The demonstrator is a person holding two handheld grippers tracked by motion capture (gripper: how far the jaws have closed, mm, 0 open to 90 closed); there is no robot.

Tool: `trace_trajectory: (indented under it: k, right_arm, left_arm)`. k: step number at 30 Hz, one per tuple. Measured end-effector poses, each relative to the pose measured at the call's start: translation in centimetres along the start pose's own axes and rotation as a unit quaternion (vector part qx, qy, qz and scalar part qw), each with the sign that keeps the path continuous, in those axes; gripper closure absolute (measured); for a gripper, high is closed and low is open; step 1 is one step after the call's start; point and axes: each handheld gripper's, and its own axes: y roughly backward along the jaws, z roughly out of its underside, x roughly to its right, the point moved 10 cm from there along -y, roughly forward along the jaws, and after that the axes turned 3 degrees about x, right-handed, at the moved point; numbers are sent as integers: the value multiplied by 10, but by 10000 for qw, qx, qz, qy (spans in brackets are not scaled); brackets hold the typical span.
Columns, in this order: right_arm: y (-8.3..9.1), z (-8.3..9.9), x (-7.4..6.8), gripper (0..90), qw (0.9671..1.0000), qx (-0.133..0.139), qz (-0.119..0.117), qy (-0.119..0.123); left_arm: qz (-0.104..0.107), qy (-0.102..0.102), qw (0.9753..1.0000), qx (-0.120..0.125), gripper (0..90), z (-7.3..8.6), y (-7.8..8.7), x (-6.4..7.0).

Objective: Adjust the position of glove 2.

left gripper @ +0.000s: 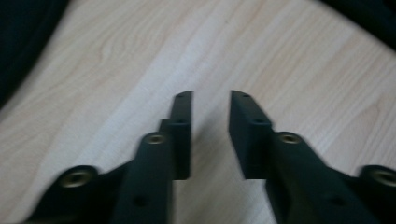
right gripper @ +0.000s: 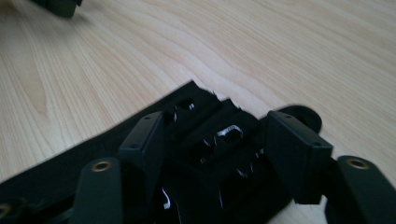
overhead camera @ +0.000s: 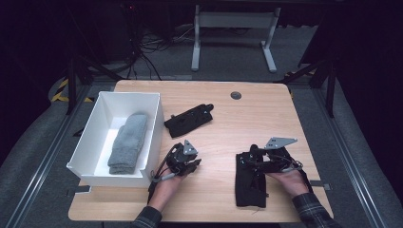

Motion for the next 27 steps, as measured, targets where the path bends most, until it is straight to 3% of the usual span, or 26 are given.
trace_trajectory:
  k: [1,7,11,13,20,22,24,27]
  right_arm:
    - [5,7,2,340,10000,-14,55,-35]
    - [15,16,5,299,9999,26,94,-104]
    - [25,24,8,282,9998,81,105,-160]
    - [27,24,8,279,9997,122,109,-181]
    - [43,26,11,278,9992,258,230,-176]
    - [48,29,13,365,9992,268,235,-201]
    - [50,32,15,563,9991,229,250,-272]
    - [50,36,17,758,9991,86,239,-331]
  left_arm:
    - [-33,48,10000,49,900,-5,-1,-3]
    - [-231,237,9994,65,900,-23,-6,-22]
    - [-334,430,9983,222,900,-37,-11,-38]
    - [-328,475,9980,245,900,-39,-12,-40]
    - [-521,700,9959,239,900,-49,-26,-67]
    - [-575,749,9952,245,900,-52,-30,-74]
    - [-624,795,9947,200,900,-52,-34,-79]
    - [-703,873,9935,187,900,-54,-39,-86]
